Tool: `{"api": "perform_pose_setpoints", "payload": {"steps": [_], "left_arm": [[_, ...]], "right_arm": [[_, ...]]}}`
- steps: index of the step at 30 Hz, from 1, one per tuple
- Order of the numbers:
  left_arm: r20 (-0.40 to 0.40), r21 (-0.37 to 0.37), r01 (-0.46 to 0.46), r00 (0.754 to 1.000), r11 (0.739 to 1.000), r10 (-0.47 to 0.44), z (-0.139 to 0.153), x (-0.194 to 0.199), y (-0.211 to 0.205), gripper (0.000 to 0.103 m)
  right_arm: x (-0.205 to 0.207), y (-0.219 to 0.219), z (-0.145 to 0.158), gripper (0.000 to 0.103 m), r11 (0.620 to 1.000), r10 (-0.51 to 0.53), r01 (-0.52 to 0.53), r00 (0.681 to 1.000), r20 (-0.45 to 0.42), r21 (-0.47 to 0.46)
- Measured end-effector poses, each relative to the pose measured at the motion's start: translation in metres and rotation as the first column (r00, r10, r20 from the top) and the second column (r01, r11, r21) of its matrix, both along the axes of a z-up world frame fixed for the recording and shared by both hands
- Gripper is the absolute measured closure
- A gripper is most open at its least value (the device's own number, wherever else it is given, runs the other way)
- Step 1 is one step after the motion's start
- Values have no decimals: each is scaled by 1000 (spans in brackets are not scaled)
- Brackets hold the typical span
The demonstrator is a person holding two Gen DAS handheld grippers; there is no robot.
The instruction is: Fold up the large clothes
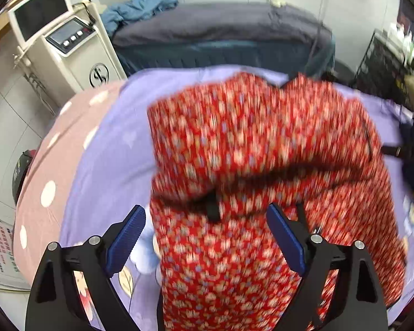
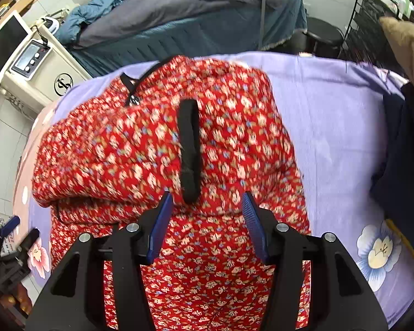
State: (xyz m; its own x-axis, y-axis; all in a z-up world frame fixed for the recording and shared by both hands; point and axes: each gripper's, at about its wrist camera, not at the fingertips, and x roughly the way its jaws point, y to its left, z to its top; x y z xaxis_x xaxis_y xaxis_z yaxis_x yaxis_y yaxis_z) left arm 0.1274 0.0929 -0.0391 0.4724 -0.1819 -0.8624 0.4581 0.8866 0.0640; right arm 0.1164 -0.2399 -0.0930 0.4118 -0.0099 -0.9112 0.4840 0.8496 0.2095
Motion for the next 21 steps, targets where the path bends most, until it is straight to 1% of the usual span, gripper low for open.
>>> {"api": "perform_pose_setpoints", "payload": {"steps": [2, 4, 5, 7, 10, 12, 14, 17, 19, 21], "left_arm": [[29, -40, 1, 1000, 999, 0, 15, 8, -3, 17], [37, -50, 16, 999, 999, -14, 21, 17, -14, 17], [43, -43, 24, 999, 999, -23, 21, 22, -21, 17], [57, 0, 42, 998, 999, -42, 16, 33, -39, 17], [52, 41, 76, 996, 996, -79, 1, 47, -59, 16], [24, 80, 84, 996, 993, -86, -18, 57, -69, 16], [-30, 134, 76, 997, 988, -73, -44, 65, -75, 16], [-81, 172, 75, 995, 982, -62, -67, 69, -76, 13], [-96, 183, 79, 993, 980, -62, -76, 72, -77, 9], [-89, 189, 74, 994, 979, -58, -80, 74, -79, 6]], "right_arm": [[6, 4, 5, 49, 999, 32, -32, 999, 12, -3], [20, 12, 8, 48, 997, 72, -72, 997, 19, -7], [28, 16, 8, 48, 996, 89, -89, 996, 20, -8], [40, 27, 9, 48, 990, 140, -140, 990, 18, -13], [60, 43, 3, 48, 975, 221, -221, 975, -10, -29], [71, 50, -8, 48, 968, 247, -249, 968, -46, -36], [79, 51, -27, 48, 966, 250, -256, 960, -123, -37], [85, 45, -55, 48, 968, 246, -251, 949, -197, 2], [84, 40, -64, 47, 971, 237, -237, 951, -198, 25], [87, 43, -67, 45, 969, 244, -248, 946, -211, 11]]}}
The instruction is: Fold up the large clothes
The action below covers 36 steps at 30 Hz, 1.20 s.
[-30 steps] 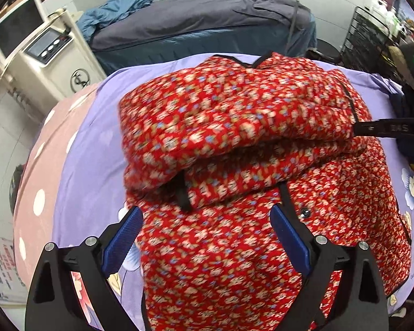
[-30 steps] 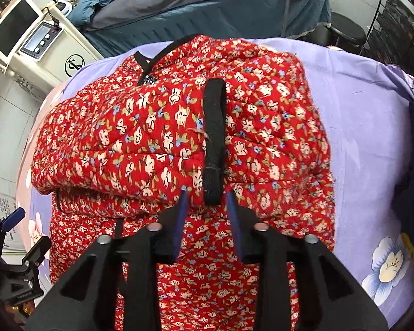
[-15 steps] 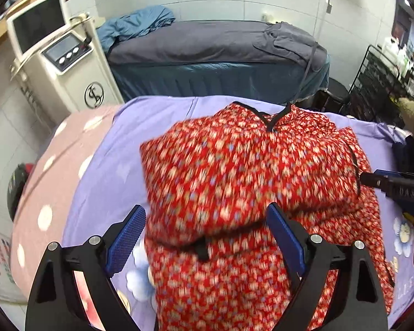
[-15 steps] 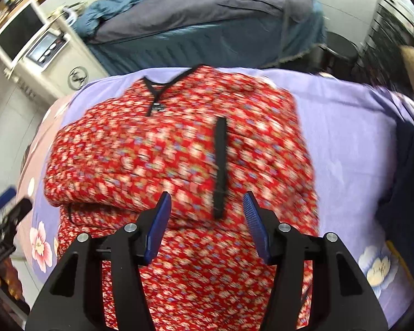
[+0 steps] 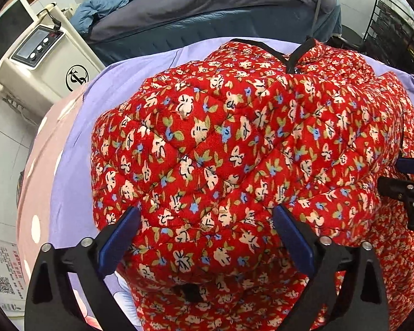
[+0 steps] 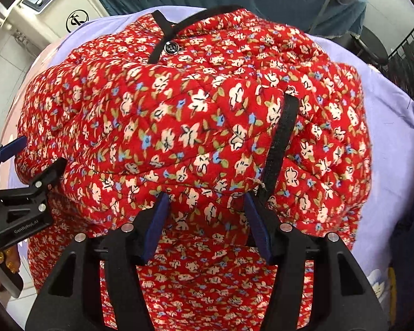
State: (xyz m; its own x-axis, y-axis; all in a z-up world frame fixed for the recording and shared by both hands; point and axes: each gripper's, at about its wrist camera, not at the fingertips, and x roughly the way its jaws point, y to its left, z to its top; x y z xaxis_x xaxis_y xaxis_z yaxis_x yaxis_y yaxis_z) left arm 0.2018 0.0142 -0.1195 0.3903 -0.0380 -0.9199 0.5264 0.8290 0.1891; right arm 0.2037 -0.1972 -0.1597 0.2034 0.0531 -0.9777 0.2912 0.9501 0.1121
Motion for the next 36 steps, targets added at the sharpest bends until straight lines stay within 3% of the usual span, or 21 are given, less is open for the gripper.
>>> {"api": "perform_pose_setpoints", "payload": {"steps": [7, 13, 17, 28, 33, 36], "left_arm": [[-45, -13, -48, 998, 999, 48, -20, 26, -9, 5], [-89, -4, -78, 993, 997, 77, -23, 44, -10, 4], [-76, 4, -90, 993, 996, 90, -23, 50, -11, 4], [24, -49, -84, 996, 995, 86, -15, 16, -7, 5], [7, -108, -69, 997, 992, 70, 1, 5, 3, 6], [42, -120, -45, 998, 992, 50, 17, -7, 8, 6]], "right_arm": [[14, 12, -9, 37, 997, 48, -50, 998, -30, -65], [23, 14, -12, 34, 998, 48, -51, 997, -55, -47], [36, 5, -16, 32, 999, 23, -26, 999, -45, -47], [6, 15, -4, 31, 991, -12, 24, 995, 96, -130], [-11, 15, 25, 31, 993, 10, 11, 985, 174, -118], [-31, 19, 40, 29, 990, 39, -8, 976, 216, -142]]}}
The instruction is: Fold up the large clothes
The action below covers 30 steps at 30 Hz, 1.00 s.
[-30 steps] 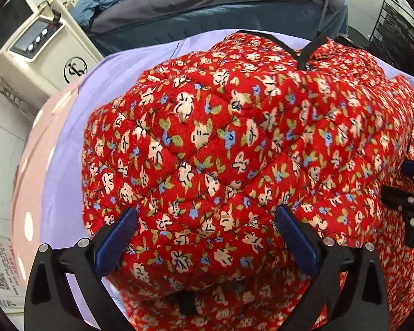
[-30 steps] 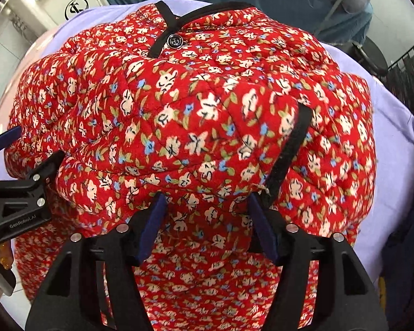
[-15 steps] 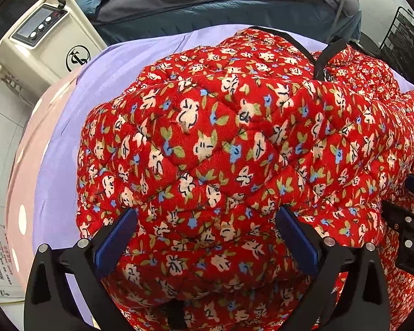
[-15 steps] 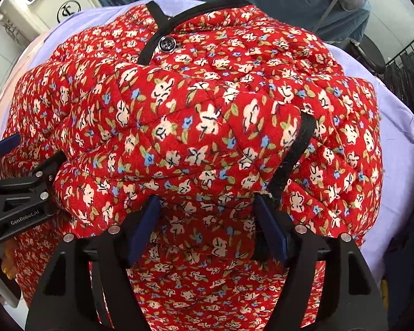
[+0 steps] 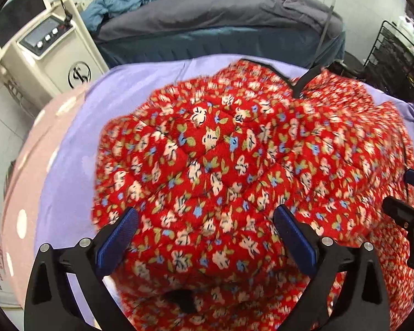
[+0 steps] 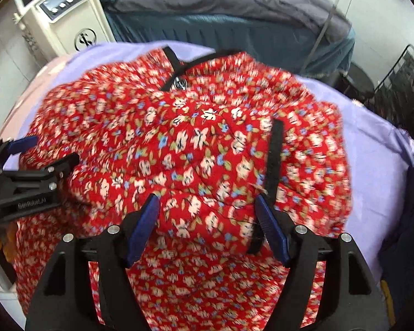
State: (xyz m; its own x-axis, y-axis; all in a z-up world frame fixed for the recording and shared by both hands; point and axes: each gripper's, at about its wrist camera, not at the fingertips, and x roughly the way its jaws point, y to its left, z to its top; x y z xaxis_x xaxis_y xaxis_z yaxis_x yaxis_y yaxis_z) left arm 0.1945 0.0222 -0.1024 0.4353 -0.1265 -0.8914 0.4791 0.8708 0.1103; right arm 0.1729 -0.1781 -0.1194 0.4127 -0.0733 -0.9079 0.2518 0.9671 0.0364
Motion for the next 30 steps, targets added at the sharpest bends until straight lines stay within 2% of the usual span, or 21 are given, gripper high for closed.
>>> {"api": "perform_pose_setpoints", "payload": {"steps": [2, 6, 11, 15, 20, 30], "left_arm": [[9, -17, 11, 1000, 1000, -11, 9, -15, 10, 6], [-16, -46, 29, 999, 999, -30, 17, -47, 32, 6], [-115, -83, -2, 993, 997, -8, 11, -82, 72, 6], [-172, -72, -48, 985, 996, 35, -2, -109, 105, 6], [-214, -21, -56, 976, 998, 50, -18, -140, 138, 7], [-284, -27, 0, 959, 1000, -8, -31, -195, 185, 7]], "right_arm": [[-19, 4, 4, 23, 1000, 20, -20, 1000, -2, 23], [-54, 5, 0, 23, 994, 12, -7, 999, -49, 111], [-109, -4, -11, 23, 978, -49, 69, 993, -104, 196], [-152, -13, -25, 23, 961, -99, 135, 982, -158, 241], [-191, -15, -35, 23, 959, -110, 158, 973, -204, 235], [-237, 15, -41, 22, 982, -23, 69, 966, -256, 174]]}}
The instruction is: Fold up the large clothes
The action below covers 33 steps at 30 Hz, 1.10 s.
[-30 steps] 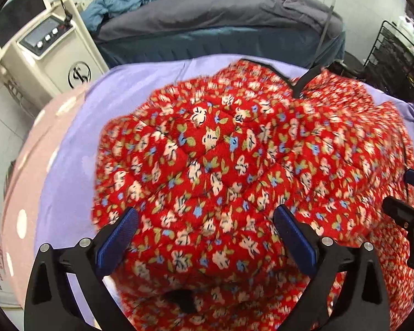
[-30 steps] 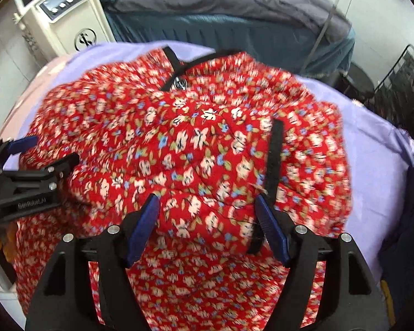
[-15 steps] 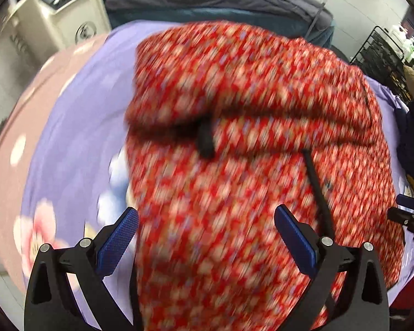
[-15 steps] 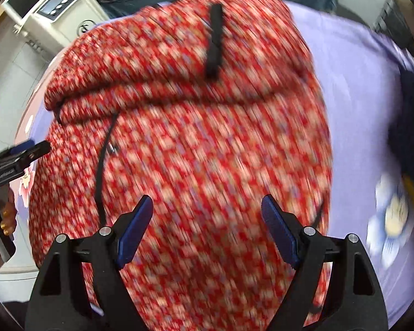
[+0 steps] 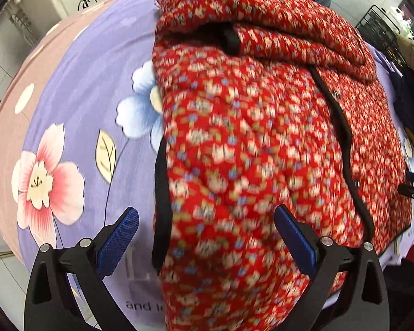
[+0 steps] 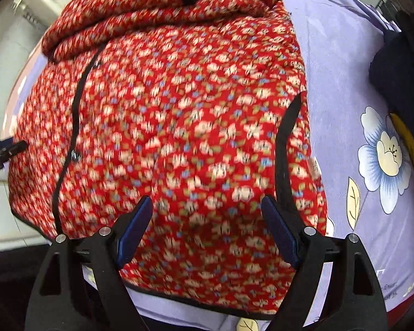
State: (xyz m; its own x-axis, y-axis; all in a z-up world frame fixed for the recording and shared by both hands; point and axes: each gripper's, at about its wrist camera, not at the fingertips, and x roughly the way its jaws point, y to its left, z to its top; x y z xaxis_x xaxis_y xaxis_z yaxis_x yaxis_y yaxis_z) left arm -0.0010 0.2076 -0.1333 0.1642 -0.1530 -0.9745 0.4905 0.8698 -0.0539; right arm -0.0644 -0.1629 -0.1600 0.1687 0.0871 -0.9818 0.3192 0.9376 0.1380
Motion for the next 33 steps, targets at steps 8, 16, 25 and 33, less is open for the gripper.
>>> {"api": "perform_pose_setpoints", "payload": {"steps": [8, 16, 25, 33], "left_arm": [[-19, -19, -18, 1000, 1000, 18, -4, -25, 67, 6], [-40, -123, -41, 999, 992, 36, 14, -22, 109, 8], [-221, -213, -136, 971, 968, 88, -18, -23, 135, 7], [-211, -205, -72, 977, 976, 28, -20, -41, 121, 7]], "right_arm": [[-72, 0, 6, 22, 999, -20, 20, 1000, 14, 36], [-114, -67, 26, 22, 973, -212, 205, 976, 56, 104], [-155, -87, -6, 22, 953, -232, 237, 972, -48, 187], [-198, -104, -14, 16, 928, -274, 278, 960, -53, 246]]}}
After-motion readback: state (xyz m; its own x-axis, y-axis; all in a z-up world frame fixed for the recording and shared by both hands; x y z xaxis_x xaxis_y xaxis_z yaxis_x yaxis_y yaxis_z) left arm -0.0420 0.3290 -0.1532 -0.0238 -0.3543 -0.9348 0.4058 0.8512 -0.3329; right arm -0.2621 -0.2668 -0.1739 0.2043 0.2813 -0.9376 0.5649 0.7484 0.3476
